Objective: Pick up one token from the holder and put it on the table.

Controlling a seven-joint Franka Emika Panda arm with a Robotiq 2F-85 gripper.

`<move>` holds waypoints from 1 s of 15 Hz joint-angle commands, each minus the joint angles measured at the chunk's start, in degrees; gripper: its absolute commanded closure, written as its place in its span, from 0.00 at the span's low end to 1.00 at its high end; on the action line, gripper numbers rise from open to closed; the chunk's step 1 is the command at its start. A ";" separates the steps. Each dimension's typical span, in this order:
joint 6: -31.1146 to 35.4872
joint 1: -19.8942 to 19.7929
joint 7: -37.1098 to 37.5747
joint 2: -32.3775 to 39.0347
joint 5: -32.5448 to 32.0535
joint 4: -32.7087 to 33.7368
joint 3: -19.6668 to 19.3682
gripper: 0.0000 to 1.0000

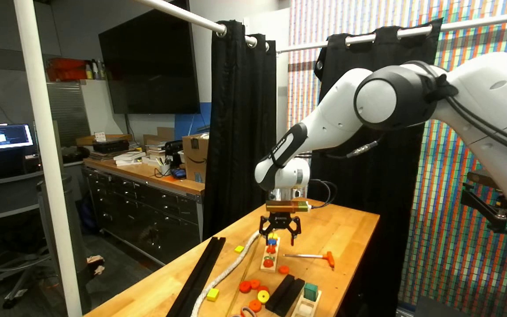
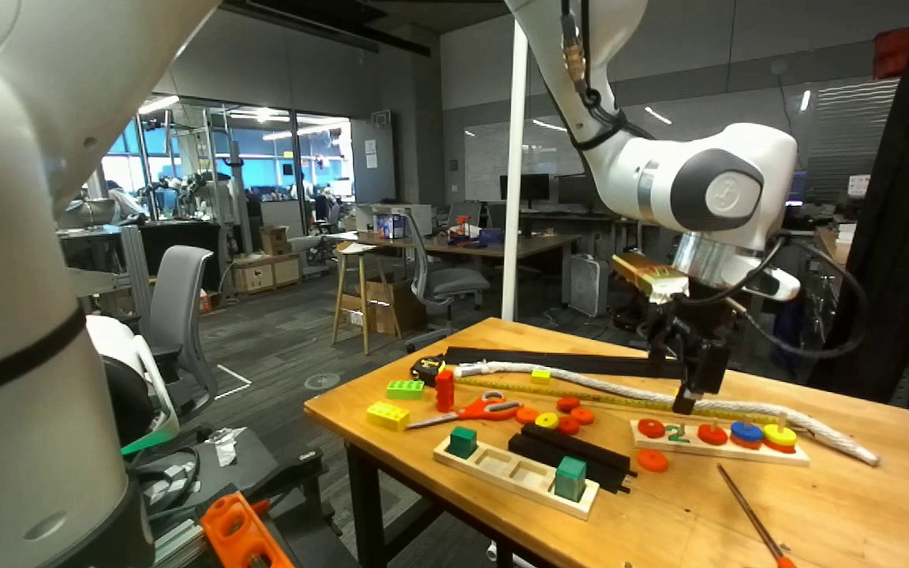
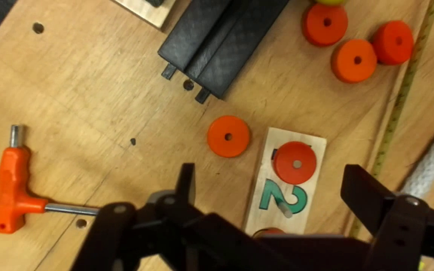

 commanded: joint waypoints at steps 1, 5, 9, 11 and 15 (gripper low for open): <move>-5.52 0.27 -7.24 -12.67 -2.54 -8.03 1.42 0.00; -17.60 0.30 -15.76 -23.97 -3.33 -12.67 3.47 0.00; -29.16 1.14 -23.88 -35.52 -4.01 -18.35 4.90 0.00; -34.33 1.79 -27.71 -41.41 -5.23 -21.78 5.45 0.00; -42.85 3.76 -34.94 -53.87 -8.99 -29.39 6.19 0.00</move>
